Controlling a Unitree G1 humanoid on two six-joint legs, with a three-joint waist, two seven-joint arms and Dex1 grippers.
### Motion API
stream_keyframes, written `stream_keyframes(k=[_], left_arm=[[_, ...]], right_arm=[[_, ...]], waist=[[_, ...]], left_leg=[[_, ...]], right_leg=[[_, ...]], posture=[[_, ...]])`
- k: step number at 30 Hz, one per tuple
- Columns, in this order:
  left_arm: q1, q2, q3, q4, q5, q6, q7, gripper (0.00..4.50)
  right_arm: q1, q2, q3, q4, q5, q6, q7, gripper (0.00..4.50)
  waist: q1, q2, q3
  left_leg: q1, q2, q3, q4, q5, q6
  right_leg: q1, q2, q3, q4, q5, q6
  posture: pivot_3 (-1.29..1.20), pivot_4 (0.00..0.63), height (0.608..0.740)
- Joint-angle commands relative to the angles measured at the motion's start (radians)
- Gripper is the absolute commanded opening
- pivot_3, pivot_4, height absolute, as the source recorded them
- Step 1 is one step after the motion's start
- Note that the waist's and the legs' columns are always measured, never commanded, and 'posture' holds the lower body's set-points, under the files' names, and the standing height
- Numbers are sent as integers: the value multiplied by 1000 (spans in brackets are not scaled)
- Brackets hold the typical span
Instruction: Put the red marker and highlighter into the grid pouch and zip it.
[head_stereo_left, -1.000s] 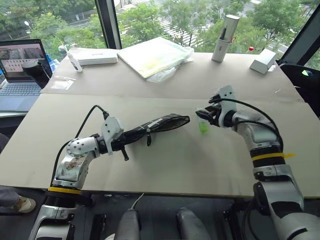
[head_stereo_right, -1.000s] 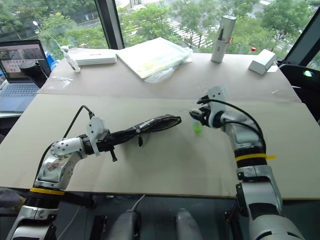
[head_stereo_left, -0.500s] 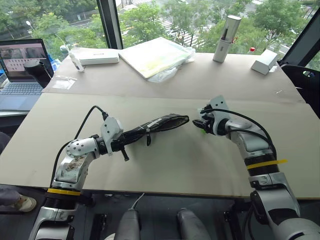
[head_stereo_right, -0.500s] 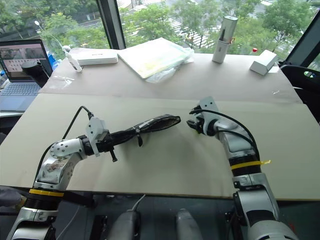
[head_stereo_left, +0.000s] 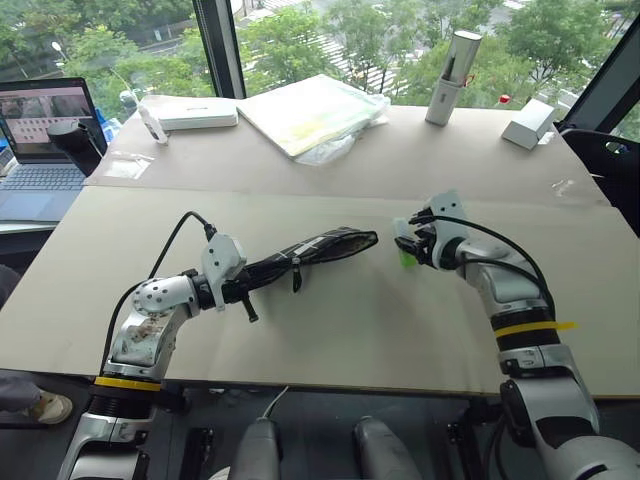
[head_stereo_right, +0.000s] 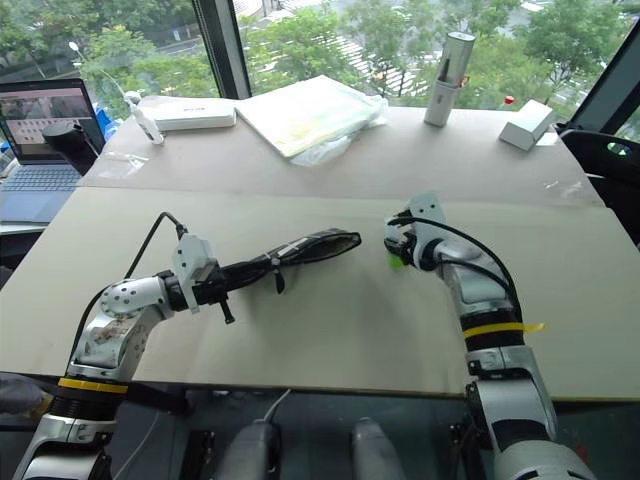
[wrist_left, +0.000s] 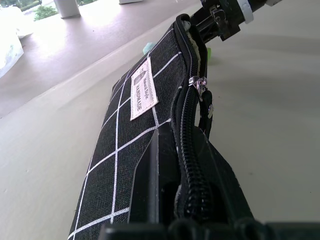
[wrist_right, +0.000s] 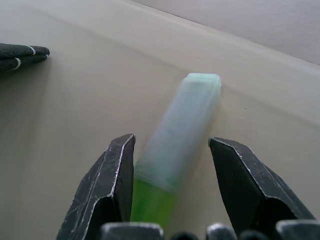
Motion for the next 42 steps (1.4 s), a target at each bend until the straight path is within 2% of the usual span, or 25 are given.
stream_keyframes(k=[1,12,16,18,19,23,25,32,35,38,42], left_arm=[[-15,3,20,-29,-19,-5,2,0],[-14,2,21,-33,-20,-3,7,0],[-15,0,20,-32,-19,-4,7,0],[-17,-1,19,-30,-19,-5,7,0],[-17,-2,19,-29,-19,-6,7,0],[-18,-3,19,-28,-19,-6,8,0],[-19,-2,20,-27,-18,-6,8,0],[-19,-1,19,-26,-18,-5,6,0],[-20,-2,19,-25,-18,-6,5,0],[-23,-1,19,-24,-18,-6,4,0],[-25,0,19,-22,-17,-7,2,0]], right_arm=[[26,7,-8,-6,-2,11,-8,2630],[48,-7,-9,26,-15,-29,2,2630],[42,-13,-20,30,-10,-31,1,1665],[39,-16,-22,32,-8,-34,3,979],[38,-17,-23,32,-7,-35,3,823],[29,-25,-35,32,0,-38,4,536],[-6,-38,-71,48,-2,-93,-27,536],[-93,-104,-135,52,38,-256,50,536],[-112,-152,-140,34,40,-369,126,536],[-79,-212,-128,-63,77,-483,298,536],[42,-336,-89,-249,136,-521,558,536]], waist=[[0,0,0],[0,0,0],[0,0,0],[0,0,0],[0,0,0],[1,0,0],[1,0,0],[-4,1,1],[-5,2,1],[-4,2,2],[3,2,2]], left_leg=[[0,0,0,0,0,0],[1,0,0,0,0,0],[1,0,0,0,0,0],[1,0,0,0,0,0],[1,0,0,0,0,0],[4,0,0,0,0,0],[4,0,0,0,0,0],[4,0,0,0,0,0],[4,0,0,-1,0,0],[4,0,0,-1,0,0],[4,0,0,-1,0,0]], right_leg=[[0,0,0,0,0,0],[1,0,0,0,0,0],[1,0,0,0,0,0],[1,0,0,0,0,0],[1,0,0,0,0,0],[5,0,0,-1,0,0],[6,0,-1,-1,0,0],[5,0,0,-2,0,0],[5,0,0,-2,0,0],[5,0,0,-3,0,0],[6,0,-1,-4,0,1]], posture=[[0,150,739],[0,150,739],[0,150,739],[0,150,739],[0,150,739],[0,150,739],[0,150,739],[0,150,739],[0,150,739],[0,150,739],[0,150,739]])
